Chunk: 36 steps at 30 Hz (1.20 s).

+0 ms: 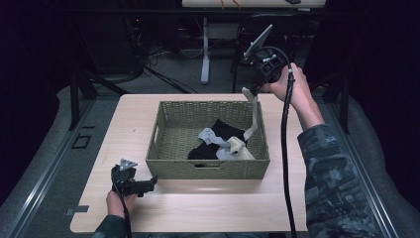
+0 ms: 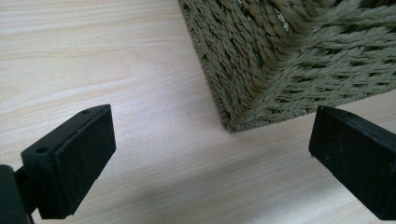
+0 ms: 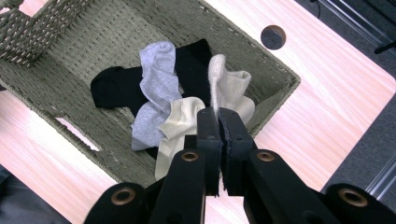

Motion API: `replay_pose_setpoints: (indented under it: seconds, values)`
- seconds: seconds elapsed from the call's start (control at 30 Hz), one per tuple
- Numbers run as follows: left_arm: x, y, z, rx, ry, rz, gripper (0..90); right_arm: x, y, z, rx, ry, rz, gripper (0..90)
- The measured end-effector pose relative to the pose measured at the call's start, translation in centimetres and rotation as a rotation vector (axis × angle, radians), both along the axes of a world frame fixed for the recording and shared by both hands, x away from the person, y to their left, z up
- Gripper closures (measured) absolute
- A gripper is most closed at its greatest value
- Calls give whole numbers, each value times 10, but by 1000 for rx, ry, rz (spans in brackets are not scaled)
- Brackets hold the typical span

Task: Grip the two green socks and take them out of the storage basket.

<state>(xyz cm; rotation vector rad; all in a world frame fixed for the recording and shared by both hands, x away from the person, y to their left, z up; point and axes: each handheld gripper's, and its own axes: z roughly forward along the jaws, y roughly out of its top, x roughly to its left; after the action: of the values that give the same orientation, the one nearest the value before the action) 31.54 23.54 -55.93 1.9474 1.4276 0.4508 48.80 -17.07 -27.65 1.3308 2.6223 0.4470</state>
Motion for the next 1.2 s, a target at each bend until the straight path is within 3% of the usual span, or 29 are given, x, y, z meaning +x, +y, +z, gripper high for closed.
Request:
replay_pose_setpoints:
  seconds: [0.33,0.4,0.8,1.0,1.2]
  values:
    - [0,0,1,-1,12,-10,5,-6,-14,26,11,-41,-29,883]
    - [0,0,0,-2,-3,-3,5,-8,-21,31,14,-53,-43,883]
    - [0,0,0,-3,-3,1,5,-21,-71,45,14,-81,-129,882]
    - [-1,1,0,-7,-7,6,5,-23,-93,38,2,-76,-175,883]
    - [-1,1,1,-3,-6,3,4,-19,-112,12,-13,-46,-217,882]
